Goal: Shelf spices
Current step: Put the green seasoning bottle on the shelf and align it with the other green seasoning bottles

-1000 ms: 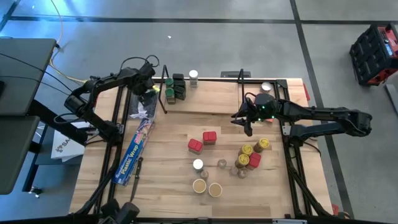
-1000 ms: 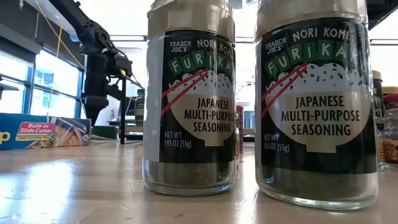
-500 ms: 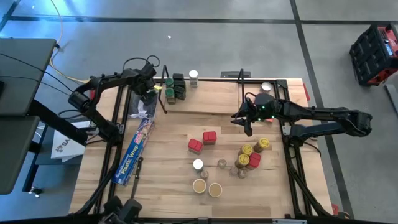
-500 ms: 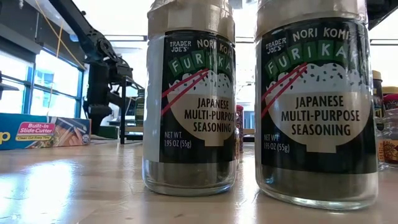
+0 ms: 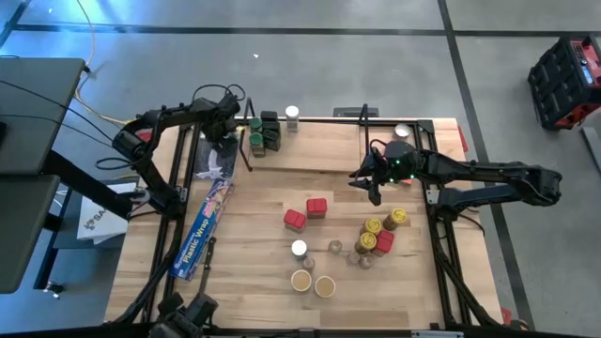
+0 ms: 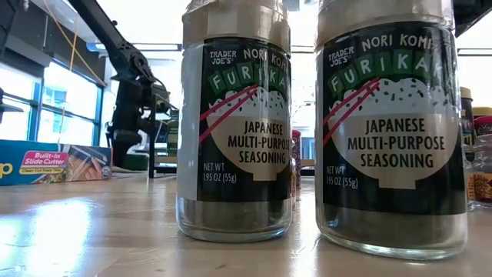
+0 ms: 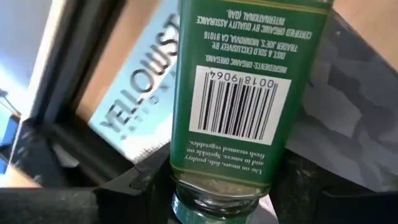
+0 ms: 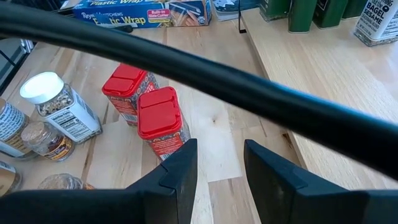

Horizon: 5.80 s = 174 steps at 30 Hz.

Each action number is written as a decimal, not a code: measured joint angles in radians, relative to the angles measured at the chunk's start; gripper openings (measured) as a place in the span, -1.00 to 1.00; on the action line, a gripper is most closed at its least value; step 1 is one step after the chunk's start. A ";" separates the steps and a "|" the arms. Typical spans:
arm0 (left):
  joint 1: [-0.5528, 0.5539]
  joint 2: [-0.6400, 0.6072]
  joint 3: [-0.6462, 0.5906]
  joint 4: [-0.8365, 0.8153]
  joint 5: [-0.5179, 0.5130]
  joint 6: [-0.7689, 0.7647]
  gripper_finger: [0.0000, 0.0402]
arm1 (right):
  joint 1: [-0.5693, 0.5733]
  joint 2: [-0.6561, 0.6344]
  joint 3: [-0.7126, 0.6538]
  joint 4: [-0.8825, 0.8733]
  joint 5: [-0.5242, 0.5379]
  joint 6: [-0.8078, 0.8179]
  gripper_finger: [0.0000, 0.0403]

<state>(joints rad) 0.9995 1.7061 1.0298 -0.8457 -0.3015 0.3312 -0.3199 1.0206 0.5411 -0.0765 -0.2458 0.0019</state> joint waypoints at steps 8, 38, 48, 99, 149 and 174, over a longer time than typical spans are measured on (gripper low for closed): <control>0.036 -0.002 0.165 -0.180 -0.026 -0.093 -0.01 | 0.000 0.000 0.000 0.021 0.000 -0.001 -0.38; -0.459 -0.070 0.831 -0.723 0.861 -0.841 -0.02 | 0.009 0.000 0.000 0.134 0.000 -0.037 -0.38; -0.796 -0.074 0.625 -0.727 1.214 -1.169 -0.02 | 0.015 0.000 0.000 0.167 0.000 -0.055 -0.38; -0.994 0.093 0.140 -0.197 1.421 -1.253 0.09 | 0.035 0.000 0.000 0.179 0.000 -0.089 -0.38; -1.741 0.093 0.402 -0.356 0.116 -2.102 0.24 | 0.035 0.000 0.000 0.194 0.000 -0.058 -0.38; -1.581 0.092 0.356 -0.322 0.295 -1.551 0.26 | 0.035 0.000 0.000 0.177 0.000 -0.053 -0.38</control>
<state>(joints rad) -0.5818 1.7977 1.3853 -1.1674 -0.0062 -1.2199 -0.2848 1.0203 0.5411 0.1001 -0.2462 -0.0513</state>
